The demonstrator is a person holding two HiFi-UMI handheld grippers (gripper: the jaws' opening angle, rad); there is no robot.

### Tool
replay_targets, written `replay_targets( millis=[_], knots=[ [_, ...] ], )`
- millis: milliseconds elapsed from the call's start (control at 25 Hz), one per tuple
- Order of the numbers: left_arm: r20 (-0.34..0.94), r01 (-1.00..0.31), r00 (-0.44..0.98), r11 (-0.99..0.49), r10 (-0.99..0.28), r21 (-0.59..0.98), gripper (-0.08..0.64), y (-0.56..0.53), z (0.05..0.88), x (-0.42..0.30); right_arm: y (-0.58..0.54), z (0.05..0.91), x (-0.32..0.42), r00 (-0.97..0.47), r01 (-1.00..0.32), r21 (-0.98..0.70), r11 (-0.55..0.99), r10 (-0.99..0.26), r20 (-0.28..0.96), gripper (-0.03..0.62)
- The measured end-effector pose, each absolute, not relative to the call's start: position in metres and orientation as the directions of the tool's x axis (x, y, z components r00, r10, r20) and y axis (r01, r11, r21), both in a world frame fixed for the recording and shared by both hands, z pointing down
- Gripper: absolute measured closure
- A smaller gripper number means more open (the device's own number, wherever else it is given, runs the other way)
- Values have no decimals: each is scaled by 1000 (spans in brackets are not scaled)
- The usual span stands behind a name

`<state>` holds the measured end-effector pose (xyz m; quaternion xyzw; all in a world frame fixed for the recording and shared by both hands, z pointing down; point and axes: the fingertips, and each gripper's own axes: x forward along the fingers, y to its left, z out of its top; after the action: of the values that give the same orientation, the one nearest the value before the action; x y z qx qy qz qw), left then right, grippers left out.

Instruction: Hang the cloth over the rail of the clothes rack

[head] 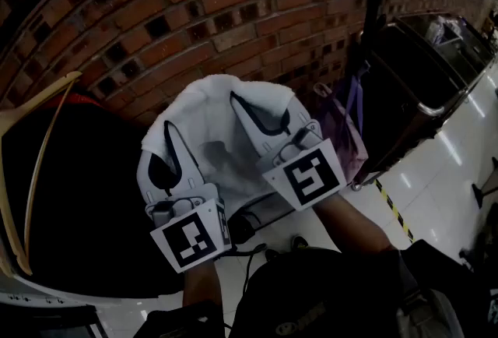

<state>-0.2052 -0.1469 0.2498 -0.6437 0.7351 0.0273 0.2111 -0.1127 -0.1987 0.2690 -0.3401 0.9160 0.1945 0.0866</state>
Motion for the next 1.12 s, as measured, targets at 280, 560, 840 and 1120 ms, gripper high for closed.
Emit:
replay_targets(
  millis=[280,560,840,1120],
  knots=[
    [-424,-939,-70,203,-903,-278,531,-144,198,-205,-191,212,-114,-765,-641,347,685,-532,-363,578],
    [-536,-911,-37,249,-843,-328,531,-138,134,-204,-186,147,-113,-754,-643,386,661,-461,-468,578],
    [-635,-893,-22,301,-772,-336,531,-118,63,-213,-175,85,-111,-750,-643,428,635,-407,-521,578],
    [-723,-888,25,317,-690,-334,531,-94,-3,-215,-175,26,-106,-749,-636,453,624,-359,-557,577]
  ],
)
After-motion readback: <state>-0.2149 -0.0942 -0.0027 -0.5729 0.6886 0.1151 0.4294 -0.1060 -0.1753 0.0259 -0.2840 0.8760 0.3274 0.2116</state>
